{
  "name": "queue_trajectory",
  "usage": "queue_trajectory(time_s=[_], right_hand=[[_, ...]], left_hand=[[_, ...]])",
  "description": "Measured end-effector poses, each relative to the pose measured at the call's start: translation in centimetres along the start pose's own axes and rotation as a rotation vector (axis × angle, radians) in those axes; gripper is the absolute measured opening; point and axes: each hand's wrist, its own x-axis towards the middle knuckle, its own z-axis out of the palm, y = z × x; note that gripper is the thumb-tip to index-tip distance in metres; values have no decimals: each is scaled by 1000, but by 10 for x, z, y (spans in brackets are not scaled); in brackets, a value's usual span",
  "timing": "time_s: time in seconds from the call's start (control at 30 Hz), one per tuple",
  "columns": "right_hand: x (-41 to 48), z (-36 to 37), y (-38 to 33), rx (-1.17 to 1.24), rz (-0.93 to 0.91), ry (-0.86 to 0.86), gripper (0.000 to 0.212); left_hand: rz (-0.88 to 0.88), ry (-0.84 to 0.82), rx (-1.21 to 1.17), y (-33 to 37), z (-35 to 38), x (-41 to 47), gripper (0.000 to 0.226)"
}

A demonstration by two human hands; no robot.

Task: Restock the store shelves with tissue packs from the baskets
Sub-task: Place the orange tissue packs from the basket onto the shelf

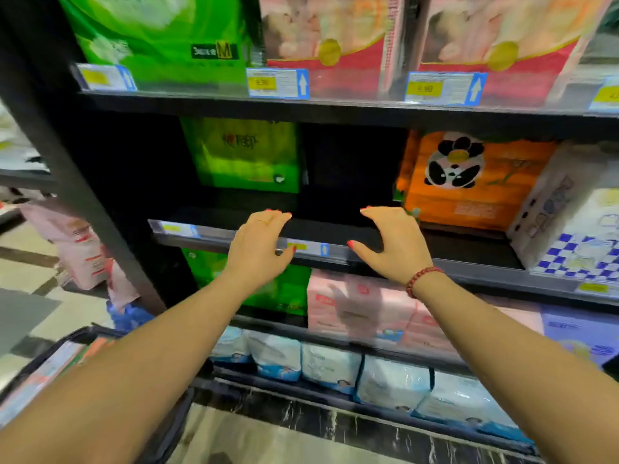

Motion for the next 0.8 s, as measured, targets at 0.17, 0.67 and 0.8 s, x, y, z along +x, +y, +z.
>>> queue_trajectory(time_s=[0.17,0.67,0.8], right_hand=[[7,48,-77,98,-124,-96,60],[37,228,-337,203,-427,-424,56],[43,274,-379,184,-436,-519,56]], left_hand=[[-138,-15,121,-80,-43,-79,57],[-662,-44,178,-303,-140,-304,56],[-760,-60,169,-343,-140,-336,58]])
